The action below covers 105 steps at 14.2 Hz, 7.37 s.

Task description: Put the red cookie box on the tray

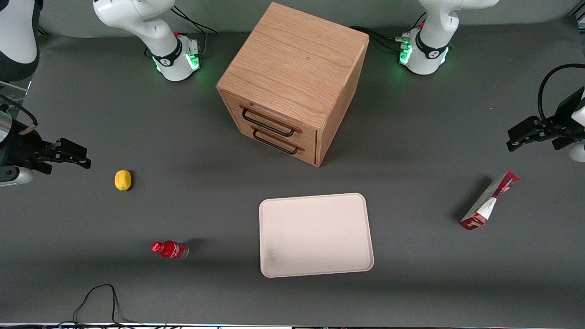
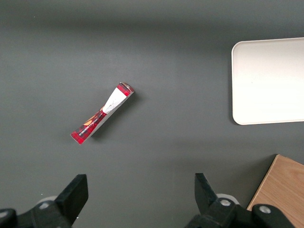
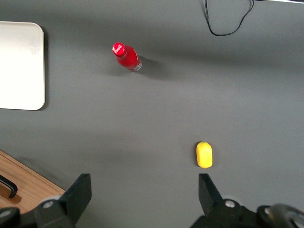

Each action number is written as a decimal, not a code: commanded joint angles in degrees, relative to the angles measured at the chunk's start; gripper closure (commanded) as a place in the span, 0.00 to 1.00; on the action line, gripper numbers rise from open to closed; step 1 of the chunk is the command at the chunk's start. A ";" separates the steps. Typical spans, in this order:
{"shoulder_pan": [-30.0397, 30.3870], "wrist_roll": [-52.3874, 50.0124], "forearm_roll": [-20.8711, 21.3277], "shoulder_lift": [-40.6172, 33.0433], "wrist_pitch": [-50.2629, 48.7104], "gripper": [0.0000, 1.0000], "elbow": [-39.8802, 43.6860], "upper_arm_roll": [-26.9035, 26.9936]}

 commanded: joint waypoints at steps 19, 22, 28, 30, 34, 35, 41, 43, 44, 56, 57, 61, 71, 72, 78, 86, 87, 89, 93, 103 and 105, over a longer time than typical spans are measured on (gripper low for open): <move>3.19 5.19 0.00 1.77 2.02 0.00 -0.30 0.55; 6.53 12.47 -0.08 3.35 3.69 0.00 -0.04 0.55; 12.43 36.89 0.27 3.36 3.35 0.00 -0.12 0.46; 12.78 45.16 0.27 2.83 3.26 0.00 -0.30 0.37; 12.17 59.13 2.02 2.83 3.61 0.00 -0.83 0.02; 12.08 59.34 2.11 2.92 3.61 0.00 -1.26 -0.33; 12.78 59.96 1.85 9.76 8.51 0.00 -5.21 -0.25; 12.60 60.05 1.94 11.61 13.78 0.00 -8.72 -0.25; 12.60 60.05 1.94 11.97 16.94 0.00 -11.26 -0.25; 13.48 60.05 1.85 22.42 45.88 0.00 -24.38 -0.16; 13.48 60.05 1.85 23.65 47.28 0.00 -24.38 -0.16; 13.40 59.70 1.50 24.63 48.26 0.15 -24.29 -0.16; 13.39 57.06 0.53 24.19 47.20 1.00 -23.77 -0.16; 13.39 57.06 0.53 23.93 47.12 1.00 -23.68 -0.16; 13.39 56.71 0.71 14.80 29.66 1.00 -17.28 0.02; 12.87 54.16 4.40 8.81 1.34 1.00 1.27 -0.07; 12.69 53.29 4.40 8.81 0.98 1.00 1.80 -0.07; 11.47 48.12 4.31 9.16 1.67 1.00 1.81 -0.16; 3.22 30.22 3.87 10.83 2.55 1.00 2.16 0.46; -18.66 -19.72 3.26 20.75 3.17 1.00 15.42 -0.07; -22.01 -24.22 3.17 23.21 2.91 1.00 19.02 -0.07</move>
